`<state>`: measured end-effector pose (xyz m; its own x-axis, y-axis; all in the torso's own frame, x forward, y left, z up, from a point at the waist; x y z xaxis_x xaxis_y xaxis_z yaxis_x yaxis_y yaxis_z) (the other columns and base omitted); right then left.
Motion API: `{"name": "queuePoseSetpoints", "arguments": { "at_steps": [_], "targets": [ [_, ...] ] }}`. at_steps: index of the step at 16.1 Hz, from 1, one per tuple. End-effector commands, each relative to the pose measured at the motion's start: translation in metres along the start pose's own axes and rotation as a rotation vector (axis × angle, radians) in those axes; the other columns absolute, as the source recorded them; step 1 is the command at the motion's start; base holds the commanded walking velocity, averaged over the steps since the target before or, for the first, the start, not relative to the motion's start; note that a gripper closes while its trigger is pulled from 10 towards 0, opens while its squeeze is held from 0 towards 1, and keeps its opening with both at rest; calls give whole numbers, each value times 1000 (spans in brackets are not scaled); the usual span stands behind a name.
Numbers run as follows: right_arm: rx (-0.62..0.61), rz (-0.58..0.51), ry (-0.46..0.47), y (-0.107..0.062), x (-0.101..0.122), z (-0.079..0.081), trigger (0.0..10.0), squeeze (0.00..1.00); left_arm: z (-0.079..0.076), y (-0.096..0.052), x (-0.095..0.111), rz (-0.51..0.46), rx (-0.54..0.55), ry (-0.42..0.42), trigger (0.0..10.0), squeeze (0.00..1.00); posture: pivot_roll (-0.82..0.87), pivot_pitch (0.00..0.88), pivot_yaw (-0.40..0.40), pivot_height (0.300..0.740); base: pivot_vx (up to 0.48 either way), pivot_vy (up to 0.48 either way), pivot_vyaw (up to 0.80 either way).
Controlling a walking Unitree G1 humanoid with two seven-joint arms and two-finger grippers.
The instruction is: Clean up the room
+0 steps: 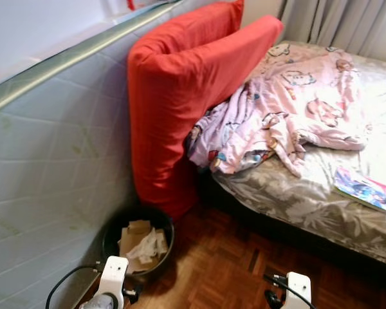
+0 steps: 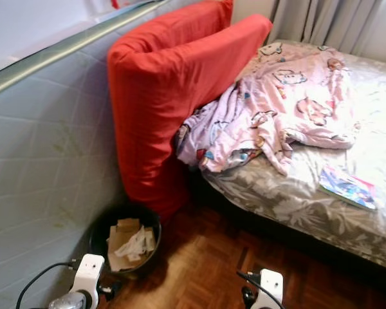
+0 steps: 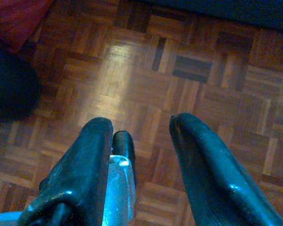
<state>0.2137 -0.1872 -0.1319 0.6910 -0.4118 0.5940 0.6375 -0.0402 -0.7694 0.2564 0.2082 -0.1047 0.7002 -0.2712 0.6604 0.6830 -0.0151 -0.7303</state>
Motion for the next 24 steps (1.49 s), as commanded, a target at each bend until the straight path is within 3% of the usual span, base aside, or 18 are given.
{"name": "queuePoseSetpoints", "arguments": {
  "at_steps": [1,5,24],
  "targets": [
    [-11,5,6,-1,-2,-5,10000,0,-5,-1,-7,19,-12,-6,10000,0,-13,52,-35,740,0,-371,0],
    [-6,12,8,-1,-3,-5,10000,0,-9,0,-7,18,-17,-12,10000,0,-17,30,-38,740,0,-376,-569],
    [-5,-25,16,1,7,-2,10000,0,-8,0,-4,12,-14,-25,10000,0,-9,103,-42,740,0,-378,0]
  ]
}}
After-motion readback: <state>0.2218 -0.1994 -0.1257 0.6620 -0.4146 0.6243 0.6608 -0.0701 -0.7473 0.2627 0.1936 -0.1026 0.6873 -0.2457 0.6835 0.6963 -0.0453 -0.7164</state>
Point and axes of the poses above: a point about 5 cm out from each wrist's last joint towards the gripper, its own y axis pointing out of the wrist towards the gripper, its own x axis along the axis of the wrist's last joint, z = x × y, the point moved 6 cm from there along y, pointing out of the wrist towards the gripper, and after that the axes turned 8 degrees about y, right-handed, at the moved point
